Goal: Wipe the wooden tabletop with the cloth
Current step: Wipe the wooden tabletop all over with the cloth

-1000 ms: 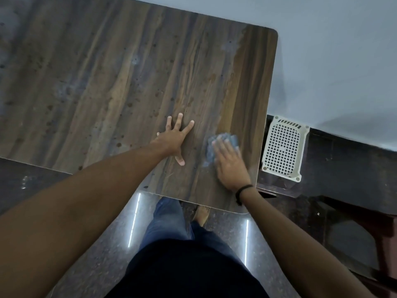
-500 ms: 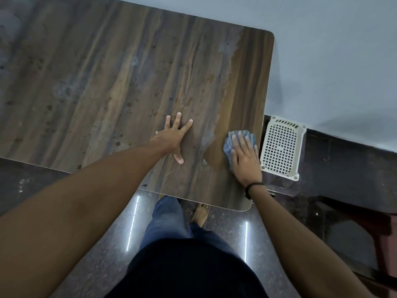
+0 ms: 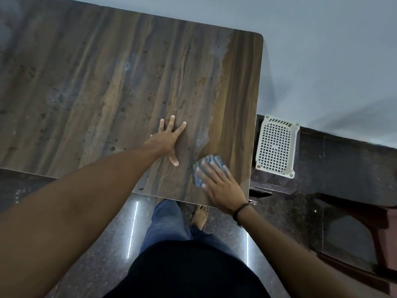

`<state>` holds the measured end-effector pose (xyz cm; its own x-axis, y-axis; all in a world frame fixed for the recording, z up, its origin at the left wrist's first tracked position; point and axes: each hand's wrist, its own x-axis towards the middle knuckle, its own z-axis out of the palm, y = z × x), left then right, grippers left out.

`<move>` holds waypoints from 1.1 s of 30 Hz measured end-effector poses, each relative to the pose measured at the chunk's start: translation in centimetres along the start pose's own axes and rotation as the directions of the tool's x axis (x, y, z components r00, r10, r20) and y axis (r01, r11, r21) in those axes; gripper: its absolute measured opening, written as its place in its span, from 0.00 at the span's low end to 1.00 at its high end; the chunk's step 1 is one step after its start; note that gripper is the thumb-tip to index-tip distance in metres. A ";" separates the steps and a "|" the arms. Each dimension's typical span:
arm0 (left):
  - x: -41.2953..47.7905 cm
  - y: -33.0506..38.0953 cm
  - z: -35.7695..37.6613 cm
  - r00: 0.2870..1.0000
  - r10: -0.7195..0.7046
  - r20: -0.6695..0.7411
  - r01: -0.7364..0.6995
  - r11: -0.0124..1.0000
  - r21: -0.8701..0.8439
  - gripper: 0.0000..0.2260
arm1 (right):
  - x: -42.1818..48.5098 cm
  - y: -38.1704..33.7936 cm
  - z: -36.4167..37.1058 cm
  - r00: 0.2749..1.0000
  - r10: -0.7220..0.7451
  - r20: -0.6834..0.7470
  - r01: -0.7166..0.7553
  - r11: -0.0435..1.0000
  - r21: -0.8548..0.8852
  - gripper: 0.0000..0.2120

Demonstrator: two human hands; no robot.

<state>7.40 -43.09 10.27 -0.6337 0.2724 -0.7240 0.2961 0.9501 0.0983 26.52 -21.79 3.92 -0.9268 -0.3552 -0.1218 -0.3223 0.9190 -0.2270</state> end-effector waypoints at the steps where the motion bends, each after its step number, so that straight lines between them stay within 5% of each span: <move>1: 0.0 0.1 -0.1 1.000 0.003 0.002 -0.003 1.000 -0.005 0.69 | -1.1 1.3 -0.2 0.991 -0.128 0.026 0.128 0.991 -0.024 0.26; 3: 0.1 0.2 -0.1 1.000 0.000 0.001 0.000 1.000 -0.007 0.70 | -1.1 4.1 -0.7 0.995 -0.103 0.003 0.103 0.993 -0.053 0.26; 6: 0.1 0.2 -0.2 1.000 -0.009 0.015 0.009 1.000 0.008 0.70 | 1.4 4.5 -1.8 0.897 0.435 -0.080 -0.427 0.899 0.102 0.26; 7: 0.1 0.2 -0.1 1.000 -0.009 0.013 0.009 1.000 0.010 0.70 | 1.8 3.4 -1.8 0.876 0.476 -0.071 -0.467 0.877 0.114 0.27; 9: 0.2 0.1 0.0 1.000 0.000 0.005 0.000 1.000 0.010 0.70 | 0.4 1.8 -0.5 0.984 0.174 -0.041 -0.173 0.984 0.032 0.26; 11: 0.2 0.1 -0.1 1.000 0.000 0.000 0.000 1.000 -0.003 0.70 | -1.3 4.0 -0.6 0.984 -0.176 0.015 0.177 0.984 -0.037 0.26; 12: 0.2 0.1 -0.1 1.000 0.001 -0.002 -0.001 1.000 -0.008 0.70 | -1.1 5.7 -0.8 0.983 -0.182 0.008 0.182 0.982 -0.055 0.26; 14: 0.1 0.2 -0.1 1.000 0.004 -0.001 -0.004 1.000 -0.009 0.70 | 0.4 7.6 -1.6 0.989 0.136 -0.049 -0.135 0.990 0.029 0.26; 16: 0.1 0.0 0.0 1.000 0.009 -0.004 -0.009 1.000 -0.010 0.70 | 1.7 6.4 -1.9 0.872 0.485 -0.064 -0.471 0.867 0.162 0.26; 17: 0.1 -0.1 0.1 1.000 0.012 -0.011 -0.012 1.000 -0.010 0.70 | 1.7 5.1 -1.6 0.862 0.502 -0.072 -0.491 0.862 0.130 0.27; 19: -0.1 -0.3 0.2 1.000 0.016 -0.023 -0.016 1.000 -0.013 0.70 | 0.3 3.4 -0.7 0.972 0.222 -0.071 -0.221 0.975 0.022 0.27; 21: -0.3 -0.2 0.0 1.000 0.021 -0.021 -0.021 1.000 -0.020 0.69 | -1.3 5.0 -0.9 0.996 -0.088 -0.005 0.087 0.994 -0.062 0.26; 22: -0.3 -0.2 0.0 0.999 0.021 -0.024 -0.022 0.999 -0.027 0.69 | -1.1 6.0 -1.1 0.997 -0.083 -0.007 0.082 0.994 -0.074 0.26; 25: -0.8 -0.1 0.3 0.999 0.012 -0.037 -0.014 0.999 -0.034 0.67 | 1.4 4.7 -1.8 0.912 0.405 -0.068 -0.400 0.914 0.071 0.27; 26: -1.1 0.0 0.5 0.999 0.012 -0.036 -0.013 0.999 -0.036 0.66 | 2.0 2.8 -1.6 0.897 0.439 -0.047 -0.436 0.897 0.074 0.27; 28: -1.8 0.3 1.0 1.000 0.022 0.000 -0.022 0.999 -0.038 0.66 | 1.4 -0.2 -0.3 0.987 0.160 -0.014 -0.160 0.987 -0.015 0.27; 30: -2.6 0.3 1.6 0.998 0.030 0.047 -0.028 0.999 -0.044 0.66 | -0.3 1.0 -0.1 0.983 -0.180 0.031 0.181 0.981 -0.073 0.27; 31: -3.0 0.2 2.0 0.998 0.029 0.057 -0.026 0.999 -0.044 0.66 | -0.6 2.3 -0.3 0.977 -0.213 0.026 0.214 0.973 -0.084 0.27; 33: -3.5 -0.2 3.0 0.998 0.020 0.054 -0.018 0.999 -0.033 0.68 | 0.0 3.5 -0.9 0.998 0.048 -0.041 -0.049 0.998 -0.037 0.27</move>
<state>11.71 -44.70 10.78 -0.5878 0.2828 -0.7579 0.2840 0.9494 0.1341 25.19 -18.42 4.00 -0.9483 -0.3035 -0.0926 -0.2831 0.9411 -0.1846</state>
